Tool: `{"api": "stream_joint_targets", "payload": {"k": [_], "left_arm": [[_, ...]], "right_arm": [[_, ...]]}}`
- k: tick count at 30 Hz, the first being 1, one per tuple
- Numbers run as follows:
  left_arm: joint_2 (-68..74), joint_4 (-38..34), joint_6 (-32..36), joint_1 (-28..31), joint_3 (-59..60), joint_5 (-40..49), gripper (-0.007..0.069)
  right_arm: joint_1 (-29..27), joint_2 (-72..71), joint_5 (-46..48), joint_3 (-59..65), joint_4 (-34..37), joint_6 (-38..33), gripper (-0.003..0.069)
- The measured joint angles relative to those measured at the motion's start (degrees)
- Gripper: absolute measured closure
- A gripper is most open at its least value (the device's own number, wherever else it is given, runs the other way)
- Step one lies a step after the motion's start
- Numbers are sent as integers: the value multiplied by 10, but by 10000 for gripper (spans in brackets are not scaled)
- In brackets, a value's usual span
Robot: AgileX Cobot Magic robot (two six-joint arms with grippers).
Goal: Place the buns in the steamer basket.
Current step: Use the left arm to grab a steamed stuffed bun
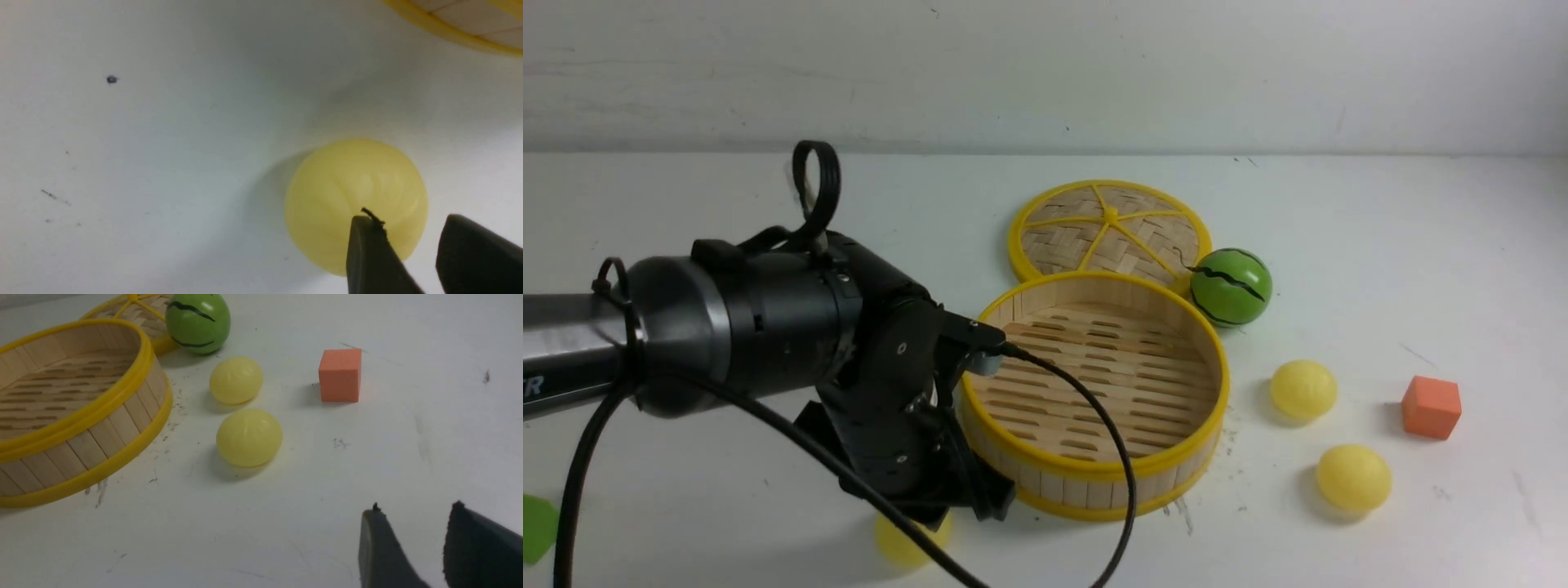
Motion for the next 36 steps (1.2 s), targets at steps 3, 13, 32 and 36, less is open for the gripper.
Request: {"api": "stream_joint_targets", "payload": {"k": [3, 13, 32, 36], "left_arm": [[0, -19, 17, 20, 0, -1, 387], [0, -66, 68, 24, 0, -1, 387], [28, -44, 71, 24, -1, -7, 387], [28, -42, 71, 24, -1, -17, 387]], "right_arm": [[0, 0, 0, 0, 0, 0, 420], [0, 0, 0, 0, 0, 0, 420], [0, 0, 0, 0, 0, 0, 420], [0, 0, 0, 0, 0, 0, 420]]}}
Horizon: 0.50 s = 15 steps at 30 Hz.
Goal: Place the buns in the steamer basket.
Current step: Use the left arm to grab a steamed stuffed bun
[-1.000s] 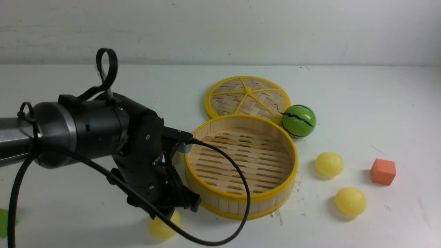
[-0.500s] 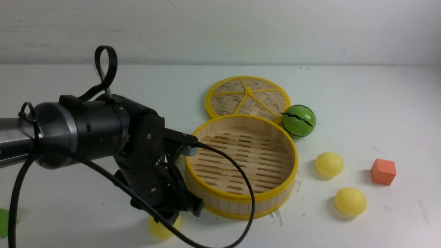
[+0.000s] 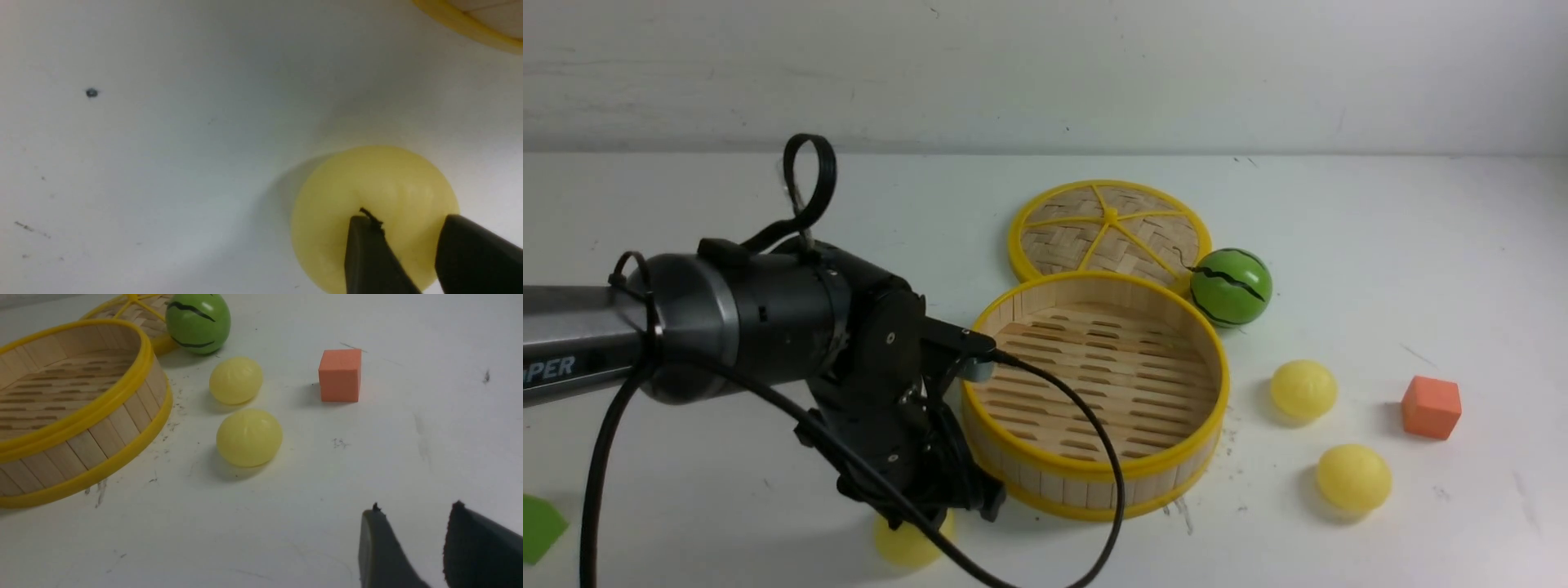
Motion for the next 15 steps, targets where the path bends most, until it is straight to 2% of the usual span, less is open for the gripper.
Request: {"api": "stream_joint_targets", "payload": {"k": [5, 8, 11, 15], "left_arm": [[2, 4, 0, 0, 0, -5, 407], [6, 4, 0, 0, 0, -5, 471], [7, 6, 0, 0, -1, 1, 606], [6, 17, 0, 0, -3, 15, 638]], "right_arm": [[0, 0, 0, 0, 0, 0, 420], [0, 0, 0, 0, 0, 0, 420], [0, 0, 0, 0, 0, 0, 420], [0, 0, 0, 0, 0, 0, 420]]}}
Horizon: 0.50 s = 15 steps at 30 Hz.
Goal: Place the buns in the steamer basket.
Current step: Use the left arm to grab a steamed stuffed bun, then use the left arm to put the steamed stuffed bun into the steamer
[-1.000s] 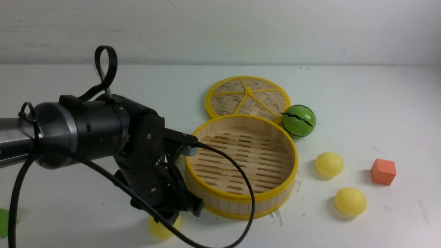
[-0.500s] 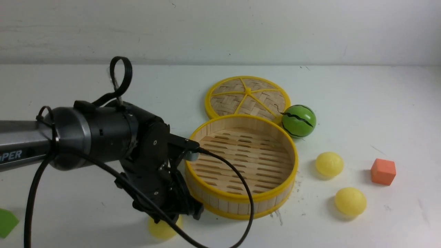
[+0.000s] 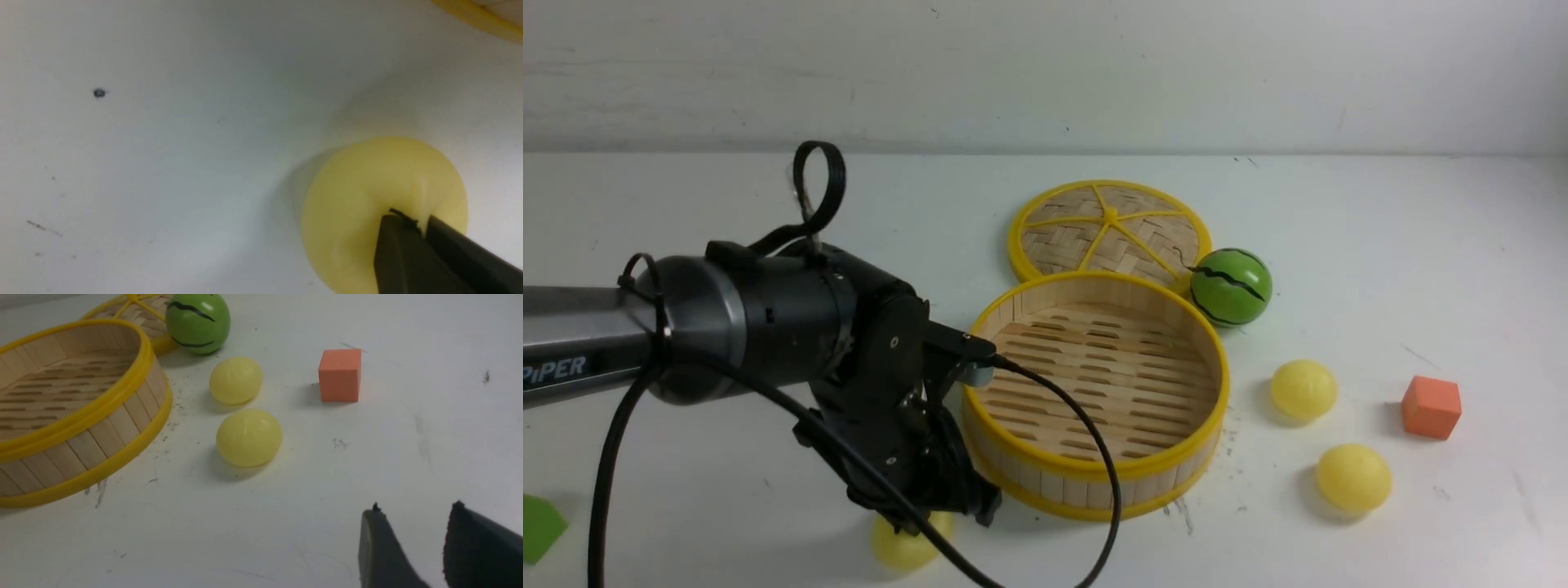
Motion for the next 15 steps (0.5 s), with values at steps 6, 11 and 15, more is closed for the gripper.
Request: {"api": "stream_joint_targets", "payload": {"k": [6, 11, 15], "left_arm": [[-53, 2, 1, -10, -41, 75, 638], [-83, -12, 15, -43, -144, 92, 638], [-19, -27, 33, -49, -249, 113, 638]], "right_arm": [[0, 0, 0, 0, 0, 0, 420], [0, 0, 0, 0, 0, 0, 420], [0, 0, 0, 0, 0, 0, 420]]}}
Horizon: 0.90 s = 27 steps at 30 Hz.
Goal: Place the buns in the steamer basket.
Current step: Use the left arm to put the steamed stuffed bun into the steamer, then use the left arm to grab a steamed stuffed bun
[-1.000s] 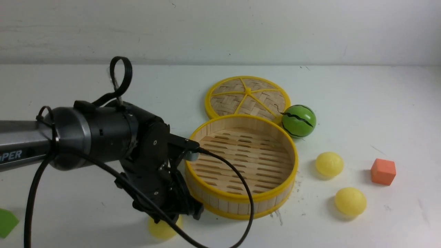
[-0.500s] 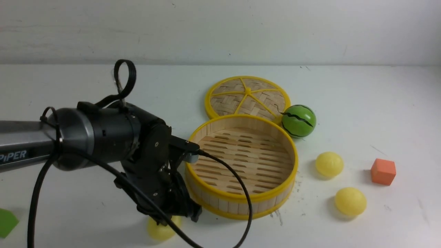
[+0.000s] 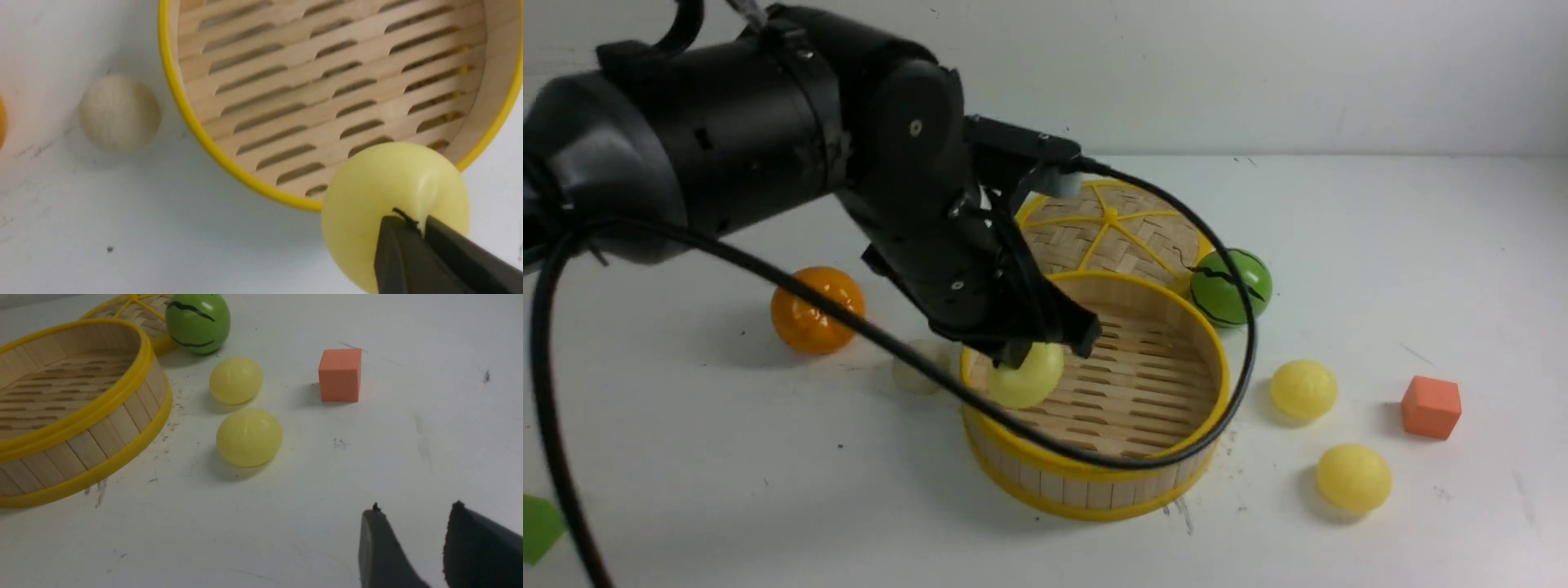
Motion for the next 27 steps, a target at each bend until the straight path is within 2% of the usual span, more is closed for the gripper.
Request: {"api": "stream_joint_targets", "payload": {"k": [4, 12, 16, 20, 23, 25, 27], "left_arm": [[95, 6, 14, 0, -77, 26, 638], [218, 42, 14, 1, -152, 62, 628], [228, 38, 15, 6, -164, 64, 529], [220, 26, 15, 15, -164, 63, 340], [193, 26, 15, 17, -164, 72, 226], [160, 37, 15, 17, -164, 81, 179], [127, 57, 15, 23, -164, 87, 178]], "right_arm": [[0, 0, 0, 0, 0, 0, 420], [0, 0, 0, 0, 0, 0, 420], [0, 0, 0, 0, 0, 0, 420], [0, 0, 0, 0, 0, 0, 420], [0, 0, 0, 0, 0, 0, 420], [0, 0, 0, 0, 0, 0, 420], [0, 0, 0, 0, 0, 0, 420]]}}
